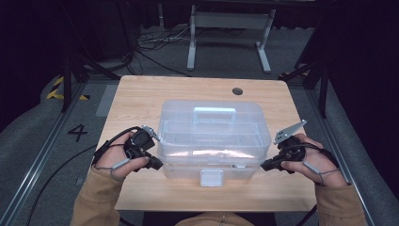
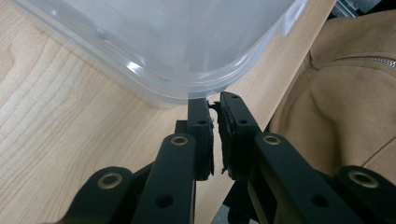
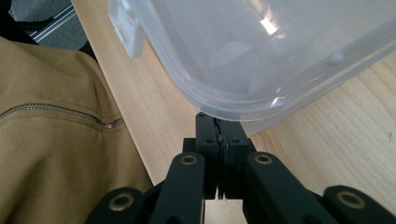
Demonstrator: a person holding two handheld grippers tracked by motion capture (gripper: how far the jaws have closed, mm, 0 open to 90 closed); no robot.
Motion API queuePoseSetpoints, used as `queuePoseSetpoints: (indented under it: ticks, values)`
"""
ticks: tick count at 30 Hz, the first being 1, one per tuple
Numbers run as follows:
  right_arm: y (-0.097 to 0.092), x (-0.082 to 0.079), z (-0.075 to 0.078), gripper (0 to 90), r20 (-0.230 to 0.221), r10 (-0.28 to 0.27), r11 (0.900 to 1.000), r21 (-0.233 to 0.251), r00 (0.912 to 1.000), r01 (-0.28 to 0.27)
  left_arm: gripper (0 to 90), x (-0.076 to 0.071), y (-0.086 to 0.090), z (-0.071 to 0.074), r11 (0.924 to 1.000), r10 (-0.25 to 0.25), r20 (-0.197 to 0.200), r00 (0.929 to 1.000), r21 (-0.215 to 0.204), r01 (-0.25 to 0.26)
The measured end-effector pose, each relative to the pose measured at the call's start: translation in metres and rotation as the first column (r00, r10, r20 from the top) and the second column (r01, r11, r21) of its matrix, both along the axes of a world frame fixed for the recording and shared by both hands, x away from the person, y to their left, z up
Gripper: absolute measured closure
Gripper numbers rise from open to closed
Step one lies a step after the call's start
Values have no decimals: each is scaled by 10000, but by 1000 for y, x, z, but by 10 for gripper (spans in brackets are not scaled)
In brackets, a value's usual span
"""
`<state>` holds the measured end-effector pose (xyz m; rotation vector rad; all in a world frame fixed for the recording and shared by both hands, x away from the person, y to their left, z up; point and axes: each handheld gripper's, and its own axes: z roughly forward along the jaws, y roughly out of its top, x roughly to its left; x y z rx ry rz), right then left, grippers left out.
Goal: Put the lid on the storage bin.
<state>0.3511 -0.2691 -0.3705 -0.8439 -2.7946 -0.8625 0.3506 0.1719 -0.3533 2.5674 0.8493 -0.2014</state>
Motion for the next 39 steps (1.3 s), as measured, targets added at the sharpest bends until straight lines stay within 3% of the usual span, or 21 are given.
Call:
queuePoseSetpoints:
  ticks: [21, 23, 30, 34, 39]
  values:
    - [-1, 2, -6, 886, -456, 112, 9996, -268, 9989, -125, 838, 3, 1, -8, 9995, -188, -379, 9991, 232, 197]
    - [-2, 2, -7, 875, -566, 41, 9996, -259, 9984, -56, 833, 3, 2, -8, 9998, -202, -477, 9987, 32, 204]
    - [-6, 2, -10, 825, -824, 83, 9997, -204, 9966, -100, 788, 3, 6, -11, 9998, -203, -673, 9975, 14, 204]
    - [-8, 1, -9, 799, -812, 34, 9999, -114, 9967, -43, 713, 4, 8, -12, 10000, -92, -664, 9977, 17, 94]
    - [-14, 1, -6, 739, -634, 16, 9998, 176, 9980, -5, 638, 3, 17, -5, 9988, 205, -414, 9989, -443, -223]
